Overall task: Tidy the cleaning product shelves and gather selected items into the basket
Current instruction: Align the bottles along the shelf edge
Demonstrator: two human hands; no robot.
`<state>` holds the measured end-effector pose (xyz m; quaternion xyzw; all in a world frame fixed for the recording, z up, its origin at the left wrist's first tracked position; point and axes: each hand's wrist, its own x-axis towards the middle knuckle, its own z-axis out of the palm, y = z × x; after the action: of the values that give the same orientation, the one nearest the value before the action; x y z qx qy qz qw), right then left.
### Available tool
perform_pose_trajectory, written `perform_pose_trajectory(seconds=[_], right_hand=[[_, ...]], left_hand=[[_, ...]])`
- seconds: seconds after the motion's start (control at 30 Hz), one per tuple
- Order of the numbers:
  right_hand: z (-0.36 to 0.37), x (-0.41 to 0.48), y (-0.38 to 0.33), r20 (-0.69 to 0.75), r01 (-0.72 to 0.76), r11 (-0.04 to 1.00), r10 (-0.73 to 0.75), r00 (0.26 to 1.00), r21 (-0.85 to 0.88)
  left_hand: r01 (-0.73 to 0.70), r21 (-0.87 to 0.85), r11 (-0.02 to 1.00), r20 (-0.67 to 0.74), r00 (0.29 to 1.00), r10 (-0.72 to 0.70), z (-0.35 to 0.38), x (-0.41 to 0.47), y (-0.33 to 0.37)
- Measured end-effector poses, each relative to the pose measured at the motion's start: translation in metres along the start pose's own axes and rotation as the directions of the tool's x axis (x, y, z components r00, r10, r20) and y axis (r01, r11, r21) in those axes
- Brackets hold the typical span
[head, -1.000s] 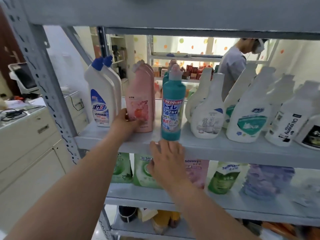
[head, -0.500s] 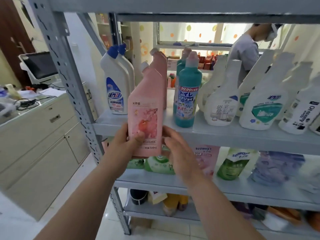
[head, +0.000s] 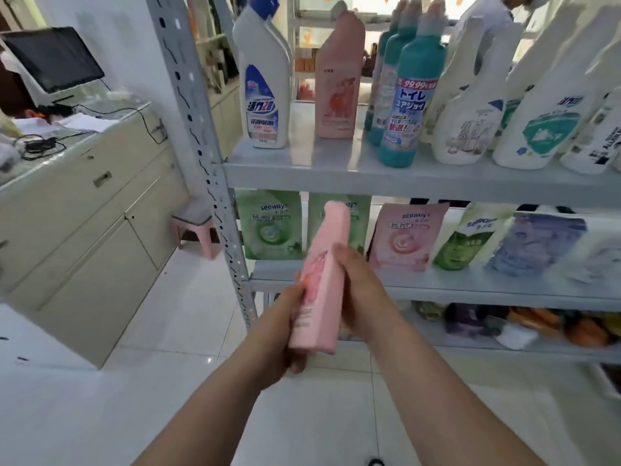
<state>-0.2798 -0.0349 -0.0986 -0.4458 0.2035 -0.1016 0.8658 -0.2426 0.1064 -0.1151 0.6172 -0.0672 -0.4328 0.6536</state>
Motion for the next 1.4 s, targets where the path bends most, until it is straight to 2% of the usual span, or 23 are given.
perform_pose_trajectory(seconds=[0.1,0.2,0.3,0.37,0.4,0.47,0.53,0.57,0.6,0.67,0.73,0.83,0.9,0.93,0.97,1.03,1.07,1.13,1.27,1.33,1.4], right_hand=[[-0.006,-0.012,0.015,-0.018,-0.004,1.000,0.004,1.000,-0.005],[-0.013,-0.024,0.032,0.014,0.101,0.995,-0.101,0.995,0.008],[-0.012,-0.037,0.043,0.086,0.219,0.975,-0.216,0.973,-0.029],[-0.010,-0.044,0.049,0.108,0.245,0.969,-0.240,0.965,-0.040],[-0.009,-0.046,0.052,0.112,0.257,0.965,-0.250,0.962,-0.050],[-0.008,-0.048,0.054,0.129,0.275,0.957,-0.263,0.956,-0.090],[-0.011,-0.048,0.049,0.172,0.259,0.929,-0.219,0.960,-0.264],[-0.014,-0.048,0.045,0.191,0.232,0.898,-0.170,0.967,-0.375],[-0.017,-0.047,0.042,0.183,0.204,0.867,-0.133,0.974,-0.454],[-0.022,-0.045,0.034,0.066,0.180,0.850,-0.170,0.983,-0.495],[-0.030,-0.041,0.028,-0.074,0.197,0.870,-0.257,0.964,-0.452],[-0.043,-0.034,0.024,-0.176,0.191,0.877,-0.293,0.940,-0.441],[-0.054,-0.028,0.025,-0.221,0.130,0.929,-0.216,0.951,-0.347],[-0.059,-0.027,0.025,-0.225,0.063,0.969,-0.118,0.967,-0.237],[-0.063,-0.026,0.024,-0.208,-0.025,0.992,-0.001,0.978,-0.124],[-0.070,-0.025,0.025,-0.111,-0.187,0.981,0.192,0.975,0.055],[-0.073,-0.024,0.025,-0.064,-0.233,0.967,0.241,0.969,0.106],[-0.082,-0.016,0.029,-0.059,-0.255,0.955,0.266,0.962,0.152],[-0.097,-0.003,0.027,-0.061,-0.256,0.959,0.264,0.963,0.123],[-0.102,0.001,0.020,-0.027,-0.248,0.967,0.250,0.968,0.058],[-0.101,0.005,0.011,-0.018,-0.184,0.979,0.186,0.982,0.090]], left_hand=[[-0.150,0.270,0.951,0.087,0.988,0.132,-0.016,-0.008,-0.018],[-0.281,0.458,0.843,0.078,0.958,0.277,-0.021,-0.017,-0.037],[-0.290,0.661,0.692,-0.013,0.918,0.397,-0.013,-0.021,-0.053],[-0.316,0.726,0.611,-0.021,0.878,0.479,-0.010,-0.022,-0.062],[-0.329,0.725,0.605,-0.016,0.870,0.492,-0.011,-0.023,-0.064],[-0.341,0.661,0.668,0.037,0.904,0.425,-0.017,-0.023,-0.063],[-0.353,0.519,0.778,0.186,0.936,0.300,-0.025,-0.021,-0.064],[-0.353,0.439,0.826,0.277,0.928,0.250,-0.027,-0.020,-0.064],[-0.352,0.358,0.865,0.350,0.909,0.225,-0.028,-0.019,-0.065],[-0.277,0.159,0.948,0.384,0.901,0.199,-0.023,-0.017,-0.069],[-0.183,0.020,0.983,0.300,0.939,0.168,-0.012,-0.016,-0.070],[-0.218,0.152,0.964,0.061,0.975,0.212,0.002,-0.011,-0.064],[-0.187,0.124,0.974,-0.008,0.982,0.190,0.012,-0.008,-0.061],[-0.121,0.048,0.991,-0.027,0.992,0.122,0.019,-0.009,-0.059],[-0.026,-0.057,0.998,-0.034,0.999,0.024,0.027,-0.009,-0.058],[0.188,-0.280,0.941,0.038,0.982,-0.185,0.042,-0.010,-0.054],[0.275,-0.361,0.891,0.115,0.961,-0.251,0.049,-0.009,-0.053],[0.371,-0.444,0.815,0.233,0.927,-0.295,0.060,-0.005,-0.053],[0.404,-0.476,0.781,0.287,0.911,-0.297,0.067,0.010,-0.054],[0.382,-0.402,0.832,0.256,0.920,-0.298,0.067,0.016,-0.057],[0.313,-0.264,0.912,0.189,0.944,-0.269,0.066,0.022,-0.064]])
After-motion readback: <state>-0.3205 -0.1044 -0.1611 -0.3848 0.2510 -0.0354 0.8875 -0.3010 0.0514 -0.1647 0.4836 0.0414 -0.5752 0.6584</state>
